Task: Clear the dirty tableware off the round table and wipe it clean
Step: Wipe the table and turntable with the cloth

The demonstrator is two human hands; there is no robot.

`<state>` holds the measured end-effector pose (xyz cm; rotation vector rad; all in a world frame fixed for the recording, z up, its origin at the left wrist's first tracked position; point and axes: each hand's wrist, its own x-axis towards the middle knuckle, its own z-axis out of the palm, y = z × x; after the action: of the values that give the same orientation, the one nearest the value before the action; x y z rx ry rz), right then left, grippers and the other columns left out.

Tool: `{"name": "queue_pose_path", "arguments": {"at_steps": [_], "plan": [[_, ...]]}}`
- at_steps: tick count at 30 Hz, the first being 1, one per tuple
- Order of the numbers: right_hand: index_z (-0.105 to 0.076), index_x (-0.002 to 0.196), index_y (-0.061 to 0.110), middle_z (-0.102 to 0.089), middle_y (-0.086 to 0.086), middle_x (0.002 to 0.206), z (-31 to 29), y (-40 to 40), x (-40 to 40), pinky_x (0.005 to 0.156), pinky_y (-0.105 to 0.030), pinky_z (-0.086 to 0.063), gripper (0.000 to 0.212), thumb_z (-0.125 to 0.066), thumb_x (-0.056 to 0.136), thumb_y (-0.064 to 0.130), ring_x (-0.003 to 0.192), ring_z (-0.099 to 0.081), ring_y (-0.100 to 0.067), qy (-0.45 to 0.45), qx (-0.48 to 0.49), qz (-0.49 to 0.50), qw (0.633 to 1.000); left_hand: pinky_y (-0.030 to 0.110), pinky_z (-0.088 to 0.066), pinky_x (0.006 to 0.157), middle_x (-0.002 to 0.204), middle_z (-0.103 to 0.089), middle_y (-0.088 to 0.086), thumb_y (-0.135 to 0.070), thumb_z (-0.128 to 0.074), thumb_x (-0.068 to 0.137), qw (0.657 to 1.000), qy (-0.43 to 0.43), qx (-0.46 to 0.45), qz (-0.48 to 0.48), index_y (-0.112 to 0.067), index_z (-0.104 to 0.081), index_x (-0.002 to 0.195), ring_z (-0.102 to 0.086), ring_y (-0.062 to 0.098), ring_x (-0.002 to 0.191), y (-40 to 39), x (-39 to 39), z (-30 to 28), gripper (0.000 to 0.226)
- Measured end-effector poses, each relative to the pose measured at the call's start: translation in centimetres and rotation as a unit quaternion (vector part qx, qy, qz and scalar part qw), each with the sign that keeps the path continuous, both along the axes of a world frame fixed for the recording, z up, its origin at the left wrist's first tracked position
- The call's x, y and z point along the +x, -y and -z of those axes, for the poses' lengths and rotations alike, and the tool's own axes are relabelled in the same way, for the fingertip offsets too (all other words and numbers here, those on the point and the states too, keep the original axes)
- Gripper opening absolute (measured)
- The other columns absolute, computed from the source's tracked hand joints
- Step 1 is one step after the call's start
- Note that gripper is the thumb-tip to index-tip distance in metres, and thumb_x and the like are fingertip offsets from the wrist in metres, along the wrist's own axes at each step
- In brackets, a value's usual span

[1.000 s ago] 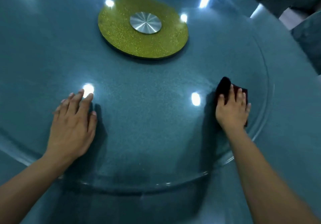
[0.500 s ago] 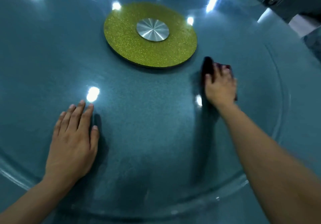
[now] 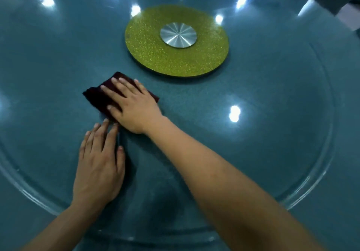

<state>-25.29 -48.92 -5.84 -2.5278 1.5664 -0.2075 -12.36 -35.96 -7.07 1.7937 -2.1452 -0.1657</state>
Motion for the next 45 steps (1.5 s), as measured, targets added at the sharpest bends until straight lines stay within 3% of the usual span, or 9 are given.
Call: {"name": "queue_pose_path", "arguments": {"at_steps": [3,6,12,14,19,24,29,39,45], "plan": [[-0.036,0.153,0.031,-0.035,-0.003,0.159,0.4,1.5,-7.7,0.120,-0.044,-0.018,0.055,-0.038,0.100,0.047,0.148,-0.027,-0.023,0.015,-0.060,0.141,0.988,0.057,-0.027,0.120,0.151,-0.037,0.026,-0.025,-0.038,0.097,0.998,-0.058,-0.002,-0.008,0.000,-0.046,0.143,-0.037,0.044,0.139,-0.4,0.1,-0.1,0.053],[-0.024,0.157,0.030,-0.020,-0.008,0.165,0.2,1.7,-18.9,0.123,-0.048,-0.009,0.059,-0.031,0.103,0.050,0.152,-0.015,-0.024,-0.002,-0.011,0.370,0.929,0.058,-0.036,0.114,0.145,-0.040,0.021,-0.026,-0.039,0.097,0.992,-0.125,0.017,-0.007,0.000,-0.049,0.136,-0.044,0.041,0.134,-0.5,0.3,-0.7,0.048],[-0.017,0.159,0.024,-0.009,-0.010,0.167,-0.4,-1.7,-23.4,0.123,-0.050,0.000,0.064,-0.025,0.102,0.050,0.154,-0.006,-0.024,0.005,0.036,0.541,0.840,0.051,-0.034,0.115,0.149,-0.045,0.017,-0.030,-0.035,0.101,0.998,-0.017,0.023,0.055,-0.009,-0.053,0.142,-0.043,0.036,0.140,-3.5,6.3,-1.0,0.049],[-0.017,0.159,0.024,-0.010,-0.011,0.167,-0.3,-1.0,-18.2,0.123,-0.051,-0.001,0.064,-0.026,0.102,0.050,0.154,-0.007,-0.025,0.010,0.021,0.506,0.862,0.050,-0.030,0.119,0.153,-0.043,0.016,-0.028,-0.036,0.101,0.998,0.010,0.018,0.055,-0.012,-0.049,0.148,-0.039,0.035,0.144,-5.6,9.8,-0.7,0.051],[-0.022,0.158,0.030,-0.015,-0.007,0.166,0.4,-1.8,3.7,0.124,-0.044,0.001,0.059,-0.032,0.102,0.048,0.154,-0.010,-0.020,0.007,-0.006,0.226,0.974,0.051,-0.032,0.117,0.157,-0.038,0.015,-0.027,-0.040,0.100,0.999,0.010,0.017,0.028,-0.011,-0.044,0.151,-0.037,0.036,0.144,-10.0,16.1,-0.1,0.053],[-0.028,0.156,0.035,-0.020,-0.002,0.165,0.8,-8.7,18.0,0.124,-0.043,0.001,0.058,-0.035,0.100,0.048,0.153,-0.013,-0.016,0.036,-0.018,0.106,0.994,0.051,-0.038,0.111,0.150,-0.043,0.017,-0.022,-0.040,0.097,0.998,-0.006,0.050,0.039,-0.005,-0.048,0.144,-0.044,0.038,0.137,-13.4,18.3,0.2,0.051],[-0.029,0.156,0.033,-0.025,-0.003,0.164,1.5,-15.6,18.7,0.124,-0.046,-0.004,0.060,-0.037,0.099,0.050,0.152,-0.016,-0.018,0.027,-0.035,0.092,0.995,0.051,-0.037,0.113,0.147,-0.047,0.017,-0.016,-0.045,0.094,0.997,-0.020,0.058,0.037,-0.003,-0.052,0.139,-0.044,0.037,0.137,-17.6,19.4,0.4,0.047],[-0.043,0.150,0.029,-0.040,-0.004,0.157,2.0,-26.4,12.1,0.123,-0.047,-0.016,0.059,-0.052,0.093,0.020,0.147,-0.032,-0.020,0.040,-0.077,0.172,0.981,0.056,-0.033,0.113,0.145,-0.046,0.019,-0.020,-0.044,0.098,0.999,-0.040,0.021,0.005,-0.005,-0.051,0.139,-0.043,0.041,0.135,-22.2,21.1,0.3,0.044],[-0.050,0.145,0.021,-0.052,-0.005,0.147,0.1,-32.3,6.3,0.121,-0.048,-0.024,0.053,-0.040,0.092,0.019,0.138,-0.044,-0.025,0.183,-0.073,0.251,0.948,0.053,-0.031,0.114,0.147,-0.045,0.017,-0.027,-0.040,0.100,0.999,0.003,0.015,-0.030,-0.007,-0.049,0.140,-0.043,0.041,0.133,-24.1,24.9,0.3,0.046]]}}
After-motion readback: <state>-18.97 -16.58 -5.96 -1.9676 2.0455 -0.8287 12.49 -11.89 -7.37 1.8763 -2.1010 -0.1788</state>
